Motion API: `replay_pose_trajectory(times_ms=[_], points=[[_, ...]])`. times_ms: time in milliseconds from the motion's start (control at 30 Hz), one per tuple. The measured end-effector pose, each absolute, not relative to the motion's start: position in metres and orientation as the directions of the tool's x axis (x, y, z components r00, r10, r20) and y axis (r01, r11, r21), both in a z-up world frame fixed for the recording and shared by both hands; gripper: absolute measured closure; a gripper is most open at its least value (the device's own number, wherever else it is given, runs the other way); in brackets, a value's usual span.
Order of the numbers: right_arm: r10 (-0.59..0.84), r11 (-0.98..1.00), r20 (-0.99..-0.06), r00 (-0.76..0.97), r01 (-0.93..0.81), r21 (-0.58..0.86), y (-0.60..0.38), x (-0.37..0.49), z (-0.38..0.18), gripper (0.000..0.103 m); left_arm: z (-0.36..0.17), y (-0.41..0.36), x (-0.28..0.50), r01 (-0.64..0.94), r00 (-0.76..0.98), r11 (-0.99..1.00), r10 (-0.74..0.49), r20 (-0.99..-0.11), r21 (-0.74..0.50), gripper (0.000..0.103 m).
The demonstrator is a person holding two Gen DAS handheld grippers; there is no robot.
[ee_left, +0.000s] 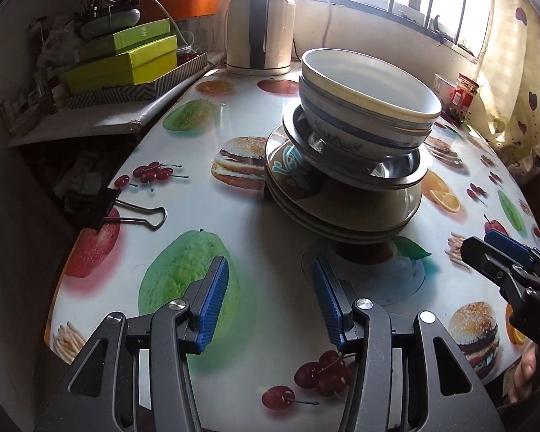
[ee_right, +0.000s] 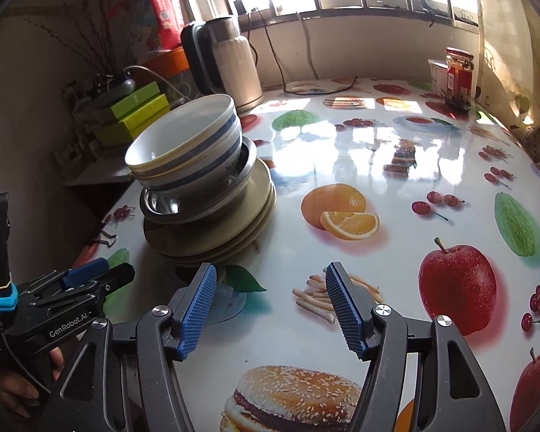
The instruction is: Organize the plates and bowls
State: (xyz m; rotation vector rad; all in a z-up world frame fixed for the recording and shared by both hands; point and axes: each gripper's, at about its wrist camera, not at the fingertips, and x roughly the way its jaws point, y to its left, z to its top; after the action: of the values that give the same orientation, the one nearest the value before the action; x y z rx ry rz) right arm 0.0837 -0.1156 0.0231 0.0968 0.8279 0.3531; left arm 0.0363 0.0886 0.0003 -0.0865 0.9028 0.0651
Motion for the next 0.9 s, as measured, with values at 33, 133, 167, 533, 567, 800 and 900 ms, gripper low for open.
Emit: replay_pose_trajectory(times_ms=[33, 133, 167, 533, 567, 800, 900], points=[[0.342, 0.938, -0.708, 0.618, -0.276, 0.212, -0.113, 0.081, 0.021, 0.036, -0.001, 0.088, 0.036, -0.096, 0.616, 0.994, 0.024, -0.787, -0.045, 0.053], [0.342, 0.936, -0.723, 0.600, -0.285, 0.207, -0.108, 0.077, 0.012, 0.036, -0.006, 0.086, 0.034, -0.106, 0.601, 0.994, 0.045, -0.798, -0.024, 0.047], [0.334, 0.939, -0.731, 0.595, -0.280, 0.201, -0.107, 0.076, 0.009, 0.036, -0.008, 0.085, 0.033, -0.104, 0.598, 0.994, 0.047, -0.800, -0.020, 0.046], [0.262, 0.963, -0.775, 0.576, -0.210, 0.170, -0.108, 0.074, -0.009, 0.035, -0.020, 0.076, 0.030, -0.095, 0.575, 0.995, 0.046, -0.817, -0.010, 0.046], [0.259, 0.963, -0.775, 0.576, -0.210, 0.166, -0.108, 0.074, -0.009, 0.035, -0.020, 0.076, 0.030, -0.092, 0.575, 0.996, 0.043, -0.817, -0.013, 0.046], [0.234, 0.968, -0.780, 0.580, -0.209, 0.135, -0.104, 0.074, -0.010, 0.028, -0.020, 0.075, 0.032, -0.099, 0.577, 0.995, 0.052, -0.815, -0.006, 0.046], [0.226, 0.970, -0.781, 0.582, -0.210, 0.124, -0.102, 0.073, -0.010, 0.027, -0.021, 0.076, 0.032, -0.103, 0.577, 0.995, 0.055, -0.815, -0.006, 0.046]])
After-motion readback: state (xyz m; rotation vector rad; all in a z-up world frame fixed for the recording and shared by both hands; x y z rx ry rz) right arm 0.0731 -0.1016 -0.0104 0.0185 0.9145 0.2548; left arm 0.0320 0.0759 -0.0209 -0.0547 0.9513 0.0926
